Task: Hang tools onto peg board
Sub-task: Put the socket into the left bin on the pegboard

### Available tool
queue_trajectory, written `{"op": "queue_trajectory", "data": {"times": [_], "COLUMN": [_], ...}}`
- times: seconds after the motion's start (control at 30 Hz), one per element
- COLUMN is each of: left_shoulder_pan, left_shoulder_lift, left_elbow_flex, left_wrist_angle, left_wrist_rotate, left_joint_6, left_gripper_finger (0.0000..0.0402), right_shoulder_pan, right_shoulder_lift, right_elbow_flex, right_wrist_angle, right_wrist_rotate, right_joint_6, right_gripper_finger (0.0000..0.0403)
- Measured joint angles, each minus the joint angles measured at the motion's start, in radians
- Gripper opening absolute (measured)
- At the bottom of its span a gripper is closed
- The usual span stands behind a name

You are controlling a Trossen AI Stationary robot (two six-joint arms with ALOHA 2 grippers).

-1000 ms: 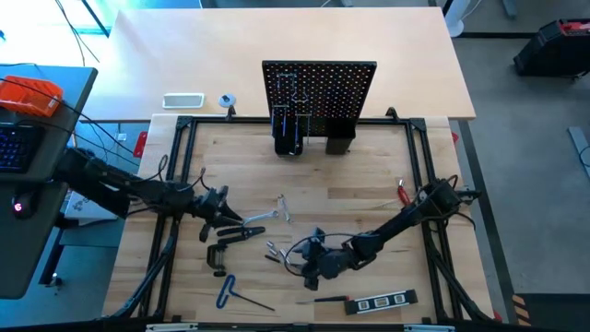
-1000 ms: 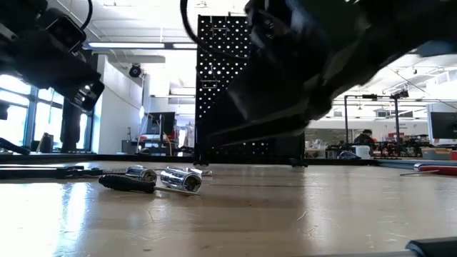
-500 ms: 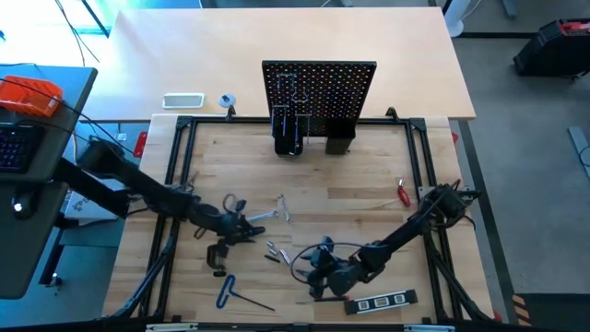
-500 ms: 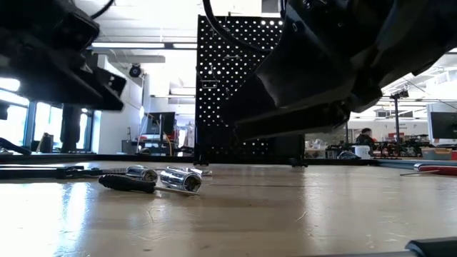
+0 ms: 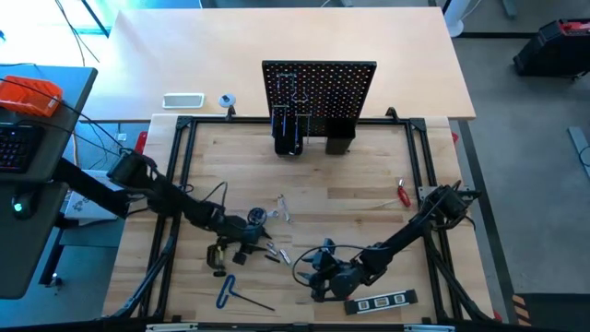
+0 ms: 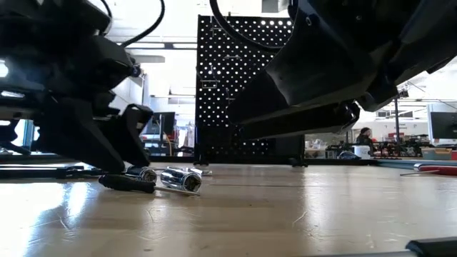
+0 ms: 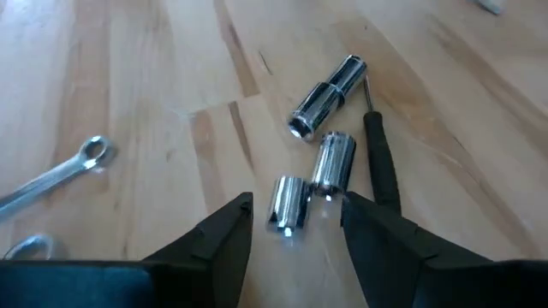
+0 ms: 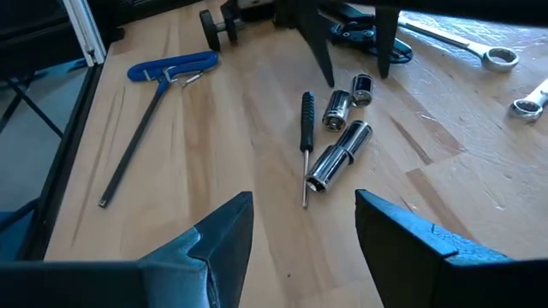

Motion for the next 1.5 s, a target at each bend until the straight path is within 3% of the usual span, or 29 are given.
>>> {"op": "queue_trajectory", "data": {"times": [0.27, 0.57, 0.77, 1.0, 1.3, 1.5], "left_shoulder_pan": [0.01, 0.01, 0.011, 0.046, 0.231, 0.44], "left_shoulder_lift": [0.112, 0.102, 0.077, -0.03, -0.191, -0.221], "left_elbow_flex": [0.083, 0.085, 0.082, 0.091, 0.099, 0.099], "left_wrist_angle": [-0.038, -0.057, -0.074, -0.193, -0.18, -0.01], "left_wrist_rotate": [0.007, 0.012, -0.009, -0.149, -0.341, -0.338], "left_joint_6": [0.011, 0.039, 0.05, 0.115, 0.243, 0.306], "left_gripper_finger": [0.0163, 0.0052, 0.0052, 0.0052, 0.0052, 0.0052], "right_shoulder_pan": [0.006, 0.017, 0.018, 0.018, 0.013, 0.012], "right_shoulder_lift": [0.0, 0.0, 0.0, 0.0, 0.0, 0.0], "right_elbow_flex": [0.0, 0.0, 0.0, 0.0, 0.0, 0.0], "right_wrist_angle": [0.0, -0.009, -0.009, -0.013, -0.042, -0.056], "right_wrist_rotate": [0.001, 0.016, 0.019, 0.02, 0.034, 0.053], "right_joint_6": [0.001, 0.001, -0.002, -0.009, -0.026, -0.037], "right_gripper_finger": [0.02, 0.02, 0.02, 0.02, 0.02, 0.02]}}
